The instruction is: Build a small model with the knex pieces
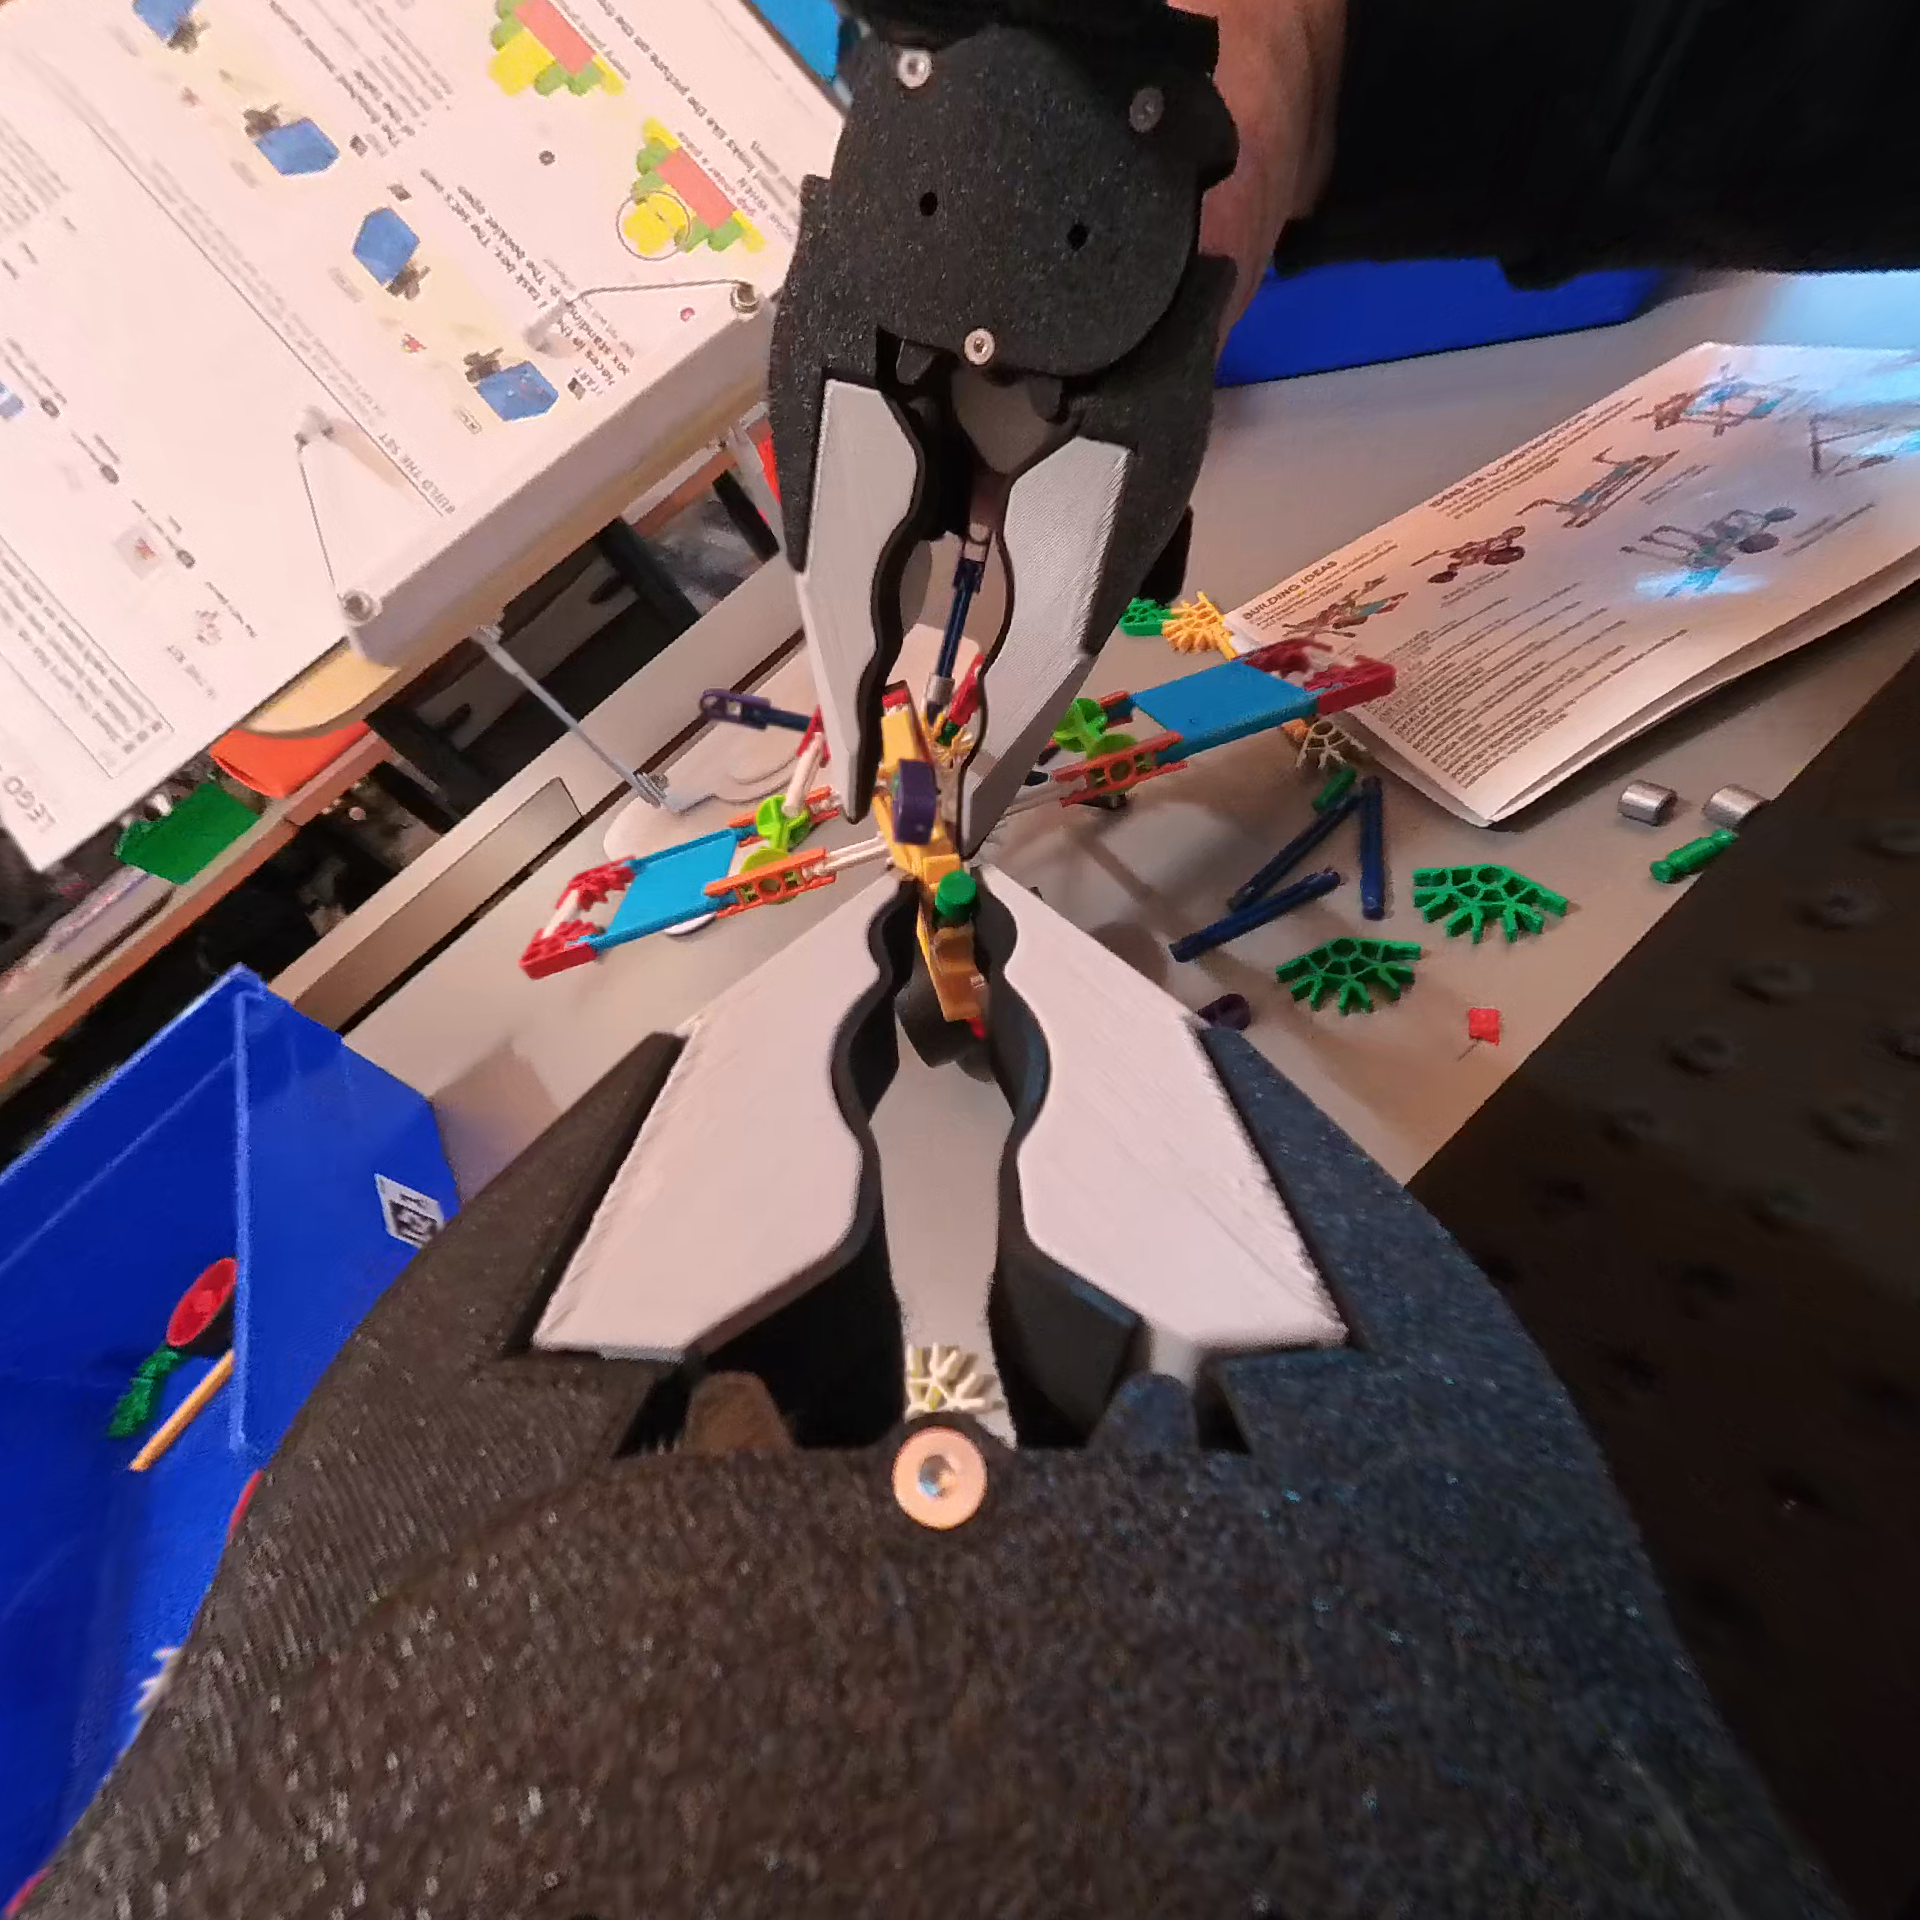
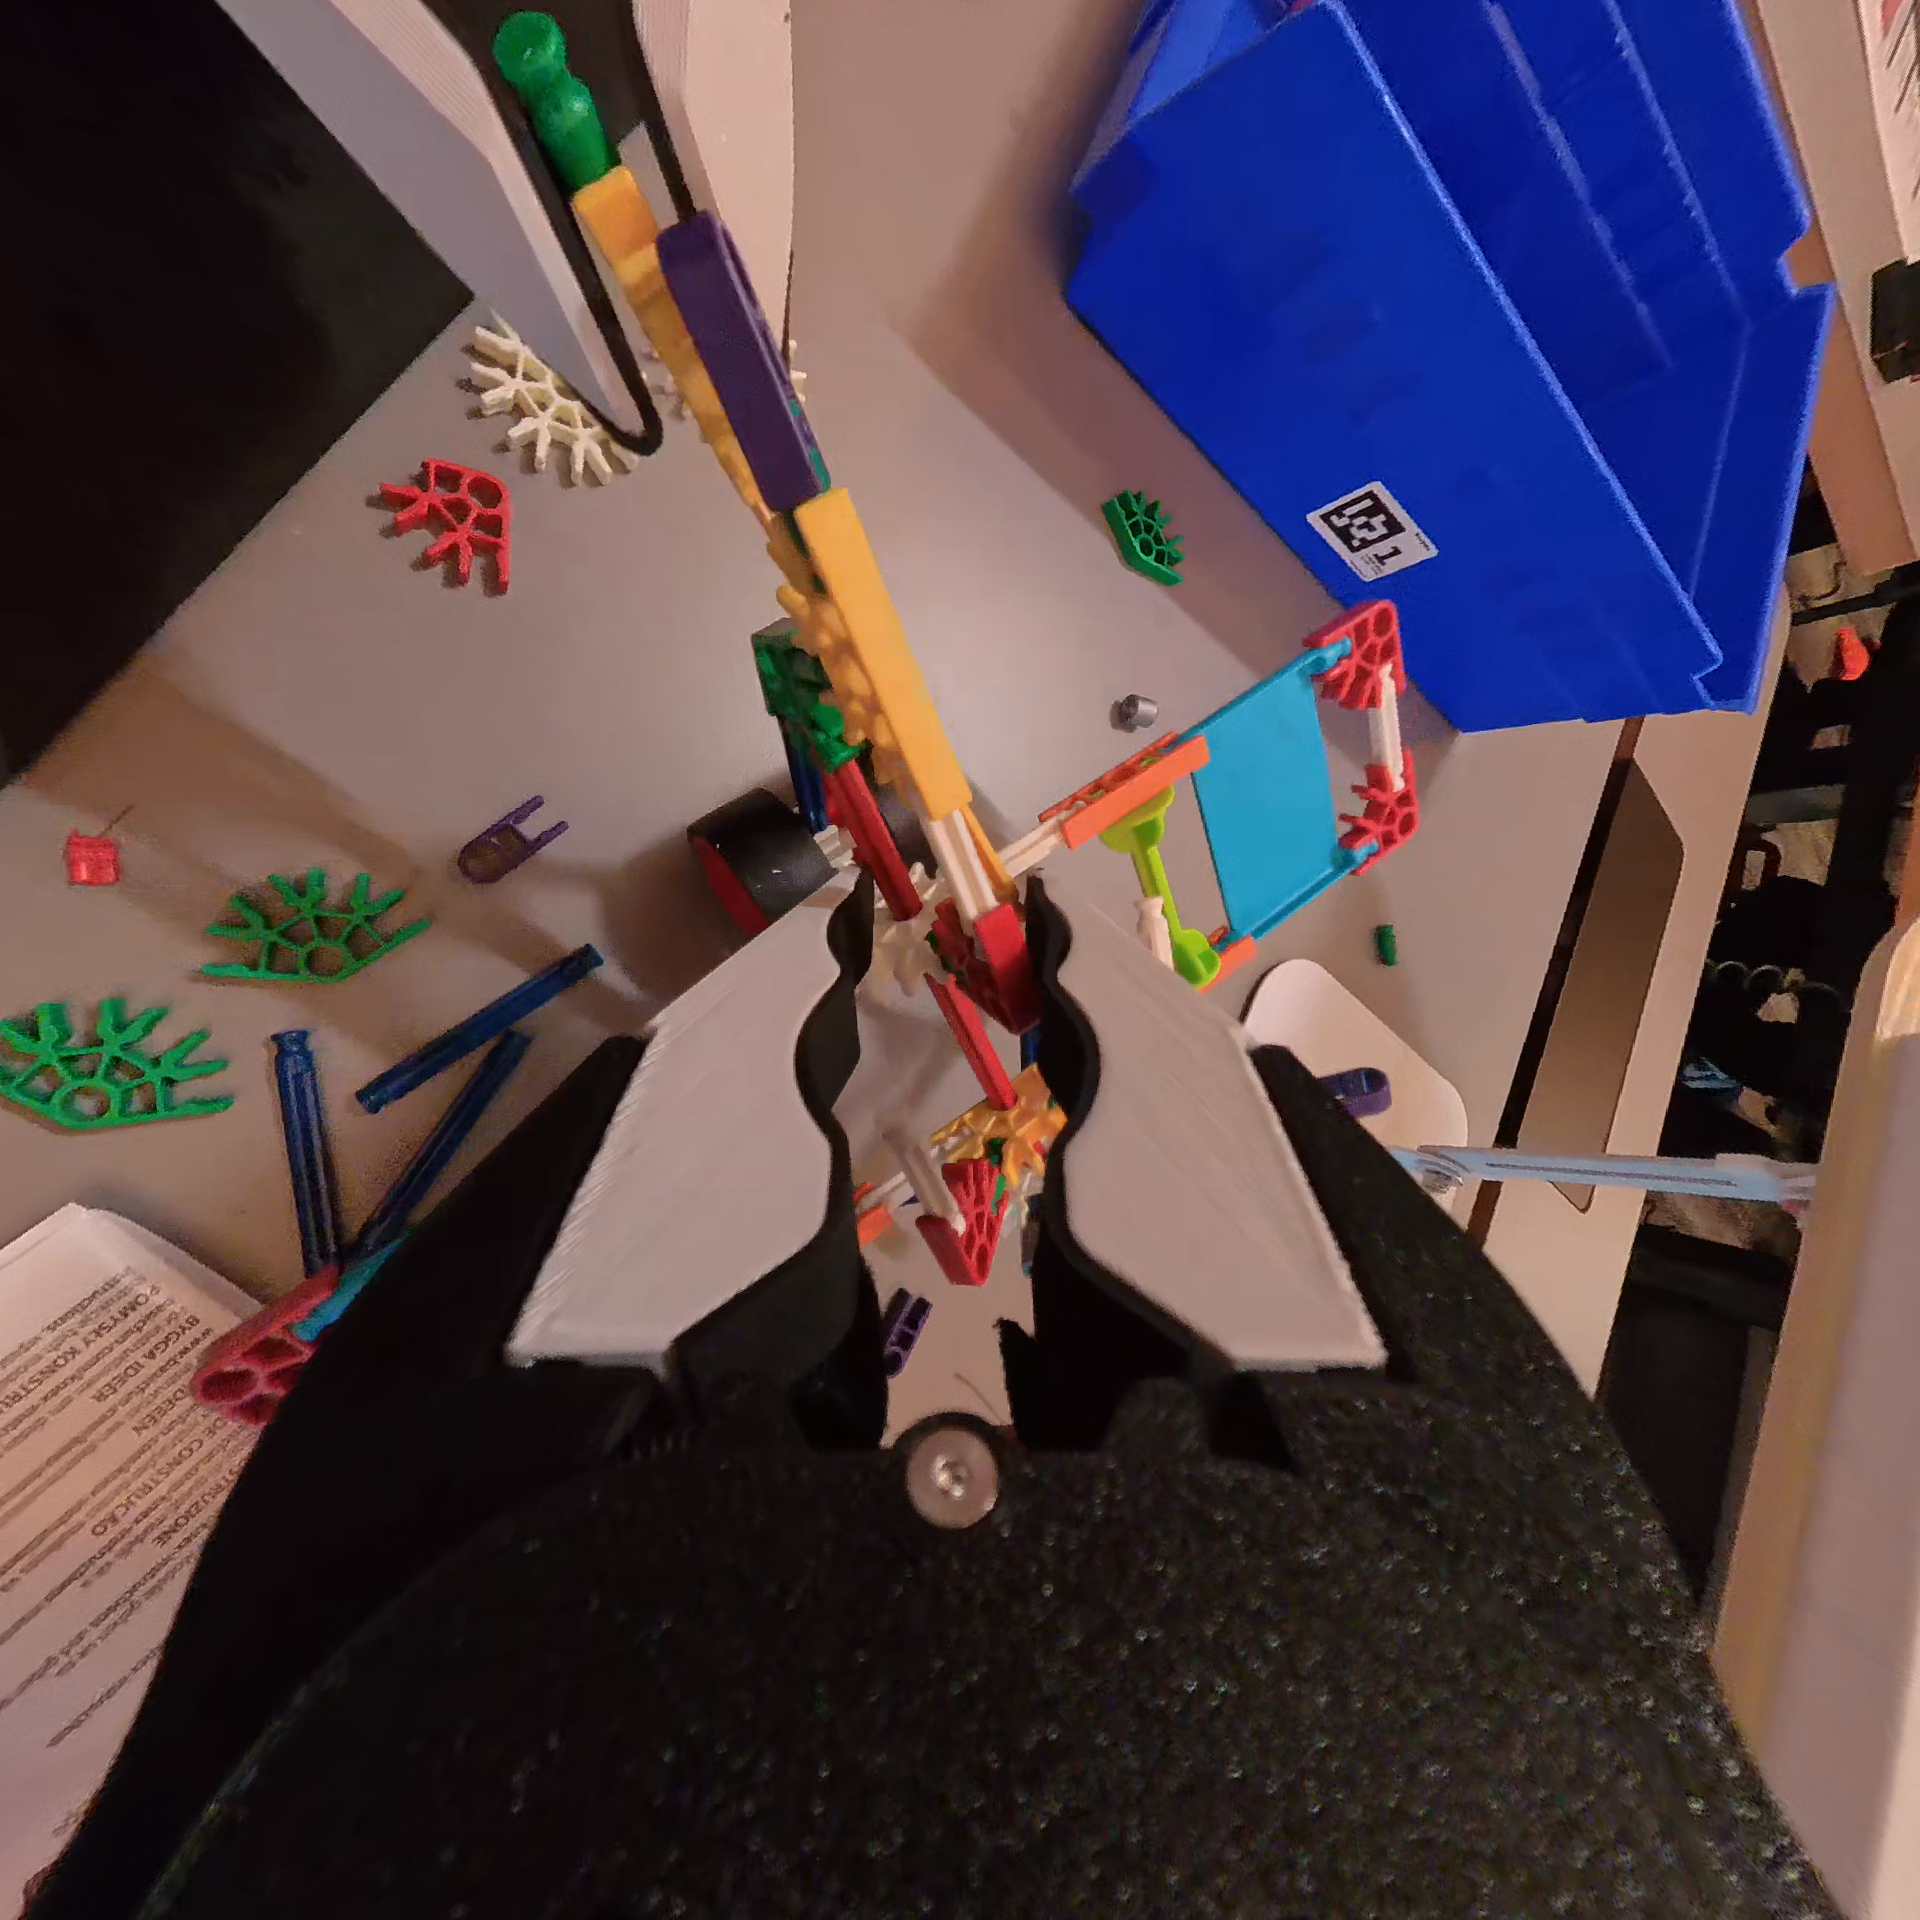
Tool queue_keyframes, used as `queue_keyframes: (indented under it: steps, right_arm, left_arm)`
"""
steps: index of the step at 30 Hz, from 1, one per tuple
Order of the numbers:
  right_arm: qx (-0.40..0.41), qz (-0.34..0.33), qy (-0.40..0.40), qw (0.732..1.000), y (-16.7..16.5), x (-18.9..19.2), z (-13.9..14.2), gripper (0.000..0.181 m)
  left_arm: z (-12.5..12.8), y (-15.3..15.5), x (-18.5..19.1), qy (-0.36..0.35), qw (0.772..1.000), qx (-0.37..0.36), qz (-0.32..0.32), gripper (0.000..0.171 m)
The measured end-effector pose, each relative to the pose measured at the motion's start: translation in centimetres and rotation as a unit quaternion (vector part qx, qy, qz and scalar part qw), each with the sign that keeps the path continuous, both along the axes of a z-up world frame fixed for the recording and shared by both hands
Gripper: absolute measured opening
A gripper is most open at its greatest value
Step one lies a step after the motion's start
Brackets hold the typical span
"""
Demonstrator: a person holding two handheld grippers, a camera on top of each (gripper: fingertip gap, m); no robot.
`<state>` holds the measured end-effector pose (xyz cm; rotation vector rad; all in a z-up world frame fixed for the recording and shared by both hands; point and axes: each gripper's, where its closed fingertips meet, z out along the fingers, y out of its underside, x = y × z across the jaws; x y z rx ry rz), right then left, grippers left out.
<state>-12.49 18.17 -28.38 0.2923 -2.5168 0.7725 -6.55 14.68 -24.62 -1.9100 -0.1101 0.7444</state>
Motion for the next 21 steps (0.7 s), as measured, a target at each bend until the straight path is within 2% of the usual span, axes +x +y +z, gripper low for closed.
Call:
queue_keyframes:
  steps: [9, 21]
  right_arm:
    - [0.008, -0.013, -0.039, 0.999, -0.3, -0.5, -0.2, 0.023]
    - [0.003, -0.029, -0.084, 0.996, -0.2, -0.9, -0.4, 0.022]
  left_arm:
    - [-0.1, -1.4, -1.8, -0.066, 0.996, 0.054, -0.012, 0.006]
    - [0.2, -1.7, -3.5, -0.124, 0.986, 0.101, -0.036, 0.005]
